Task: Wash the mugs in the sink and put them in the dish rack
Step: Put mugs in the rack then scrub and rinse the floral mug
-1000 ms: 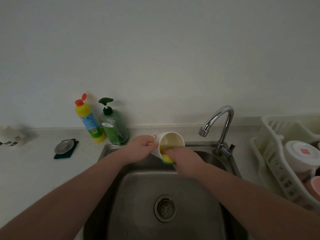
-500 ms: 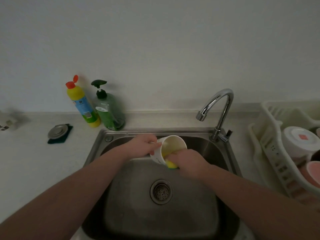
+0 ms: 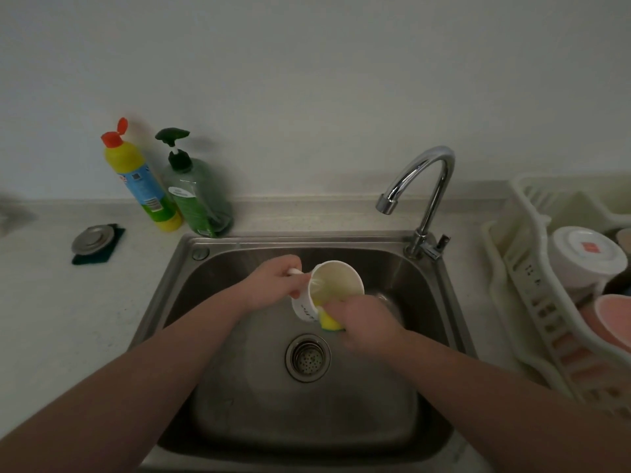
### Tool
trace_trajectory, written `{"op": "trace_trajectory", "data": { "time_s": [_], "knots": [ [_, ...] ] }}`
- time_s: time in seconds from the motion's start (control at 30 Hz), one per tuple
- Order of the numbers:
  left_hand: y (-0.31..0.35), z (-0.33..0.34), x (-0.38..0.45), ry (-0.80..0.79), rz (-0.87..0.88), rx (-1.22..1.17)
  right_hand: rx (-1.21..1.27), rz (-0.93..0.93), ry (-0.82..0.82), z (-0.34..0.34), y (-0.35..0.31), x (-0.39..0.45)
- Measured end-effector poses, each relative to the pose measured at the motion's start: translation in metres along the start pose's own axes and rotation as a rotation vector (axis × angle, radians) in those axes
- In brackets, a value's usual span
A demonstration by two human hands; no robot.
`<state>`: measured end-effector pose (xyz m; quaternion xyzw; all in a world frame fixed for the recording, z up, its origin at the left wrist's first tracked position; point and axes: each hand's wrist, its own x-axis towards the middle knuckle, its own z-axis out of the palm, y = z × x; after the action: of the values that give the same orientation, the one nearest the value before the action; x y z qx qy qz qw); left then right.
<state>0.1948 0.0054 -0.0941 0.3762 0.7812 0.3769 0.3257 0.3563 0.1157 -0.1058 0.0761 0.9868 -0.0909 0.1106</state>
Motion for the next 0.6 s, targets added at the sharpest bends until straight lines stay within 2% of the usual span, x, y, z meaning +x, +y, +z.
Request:
{"op": "trace_trajectory", "data": {
  "time_s": [0.1, 0.17, 0.27, 0.33, 0.4, 0.47, 0.53, 0.6],
  "knots": [
    [-0.003, 0.005, -0.004, -0.005, 0.073, 0.128, -0.03, 0.003, 0.027, 0.003, 0.002, -0.002],
    [-0.01, 0.008, -0.008, 0.048, 0.178, 0.203, -0.025, 0.007, 0.056, 0.002, 0.003, -0.004],
    [-0.024, 0.016, -0.014, 0.251, 0.396, 0.394, 0.043, 0.044, 0.127, -0.005, 0.004, -0.004],
    [-0.027, 0.023, -0.02, 0.442, 0.46, 0.497, 0.098, 0.079, 0.185, -0.012, 0.003, -0.002],
    [-0.033, 0.03, -0.02, 0.54, 0.513, 0.538, 0.163, 0.11, 0.243, -0.019, 0.0, -0.001],
    [-0.035, 0.038, -0.017, 0.538, 0.533, 0.521, 0.217, 0.136, 0.31, -0.025, -0.006, 0.003],
    [-0.028, 0.048, -0.01, 0.533, 0.503, 0.399, 0.279, 0.173, 0.388, -0.029, -0.015, 0.008],
    [-0.015, 0.055, -0.003, 0.605, 0.48, 0.287, 0.359, 0.194, 0.463, -0.029, -0.025, 0.011]
  ]
}}
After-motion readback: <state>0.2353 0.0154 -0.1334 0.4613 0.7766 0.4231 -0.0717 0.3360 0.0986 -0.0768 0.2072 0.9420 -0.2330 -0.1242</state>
